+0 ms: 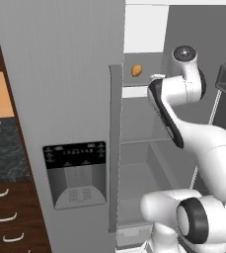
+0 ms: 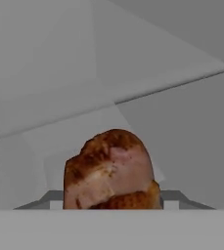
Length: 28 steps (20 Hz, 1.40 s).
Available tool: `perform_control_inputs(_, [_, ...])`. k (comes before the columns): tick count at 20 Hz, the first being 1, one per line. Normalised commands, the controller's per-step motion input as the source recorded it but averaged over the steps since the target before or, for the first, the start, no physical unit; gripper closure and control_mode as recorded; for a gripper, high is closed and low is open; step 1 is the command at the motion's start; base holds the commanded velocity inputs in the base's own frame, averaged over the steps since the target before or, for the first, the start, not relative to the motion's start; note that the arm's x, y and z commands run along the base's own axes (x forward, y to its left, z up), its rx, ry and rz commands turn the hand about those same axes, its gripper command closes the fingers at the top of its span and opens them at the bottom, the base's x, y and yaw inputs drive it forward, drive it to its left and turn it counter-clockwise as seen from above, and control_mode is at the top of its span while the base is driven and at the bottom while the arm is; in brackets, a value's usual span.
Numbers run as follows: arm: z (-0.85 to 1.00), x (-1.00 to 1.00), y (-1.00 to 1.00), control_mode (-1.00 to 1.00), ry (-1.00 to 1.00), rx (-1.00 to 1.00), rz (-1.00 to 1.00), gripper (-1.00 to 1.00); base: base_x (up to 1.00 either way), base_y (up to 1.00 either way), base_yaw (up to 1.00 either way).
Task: Place one potato and one chicken drumstick in each tupperware on the nearby counter, to pack two identical lunches.
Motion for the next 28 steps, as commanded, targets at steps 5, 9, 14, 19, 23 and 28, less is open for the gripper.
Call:
perform_control_inputs(5, [-0.28, -1.0, 0.01, -1.0, 0.0, 0.0, 0.09, 1.0, 0.0, 0.0, 0.0])
perform_control_inputs(9, [-0.11, -0.75, 0.0, 1.0, 0.0, 0.0, 0.11, 1.0, -0.25, 0.03, 0.06])
perform_control_inputs(14, [0.0, 0.0, 0.0, 1.0, 0.0, 0.0, 0.0, 1.0, -0.43, 0.86, 0.27])
perform_control_inputs(19, [0.0, 0.0, 0.0, 1.0, 0.0, 0.0, 0.0, 1.0, 0.03, 1.0, 0.23])
perform_control_inputs(23, [0.0, 0.0, 0.0, 1.0, 0.0, 0.0, 0.0, 1.0, 0.17, 1.0, 0.16])
perform_control_inputs(28, [0.0, 0.0, 0.0, 1.0, 0.0, 0.0, 0.0, 1.0, 0.16, 1.0, 0.25])
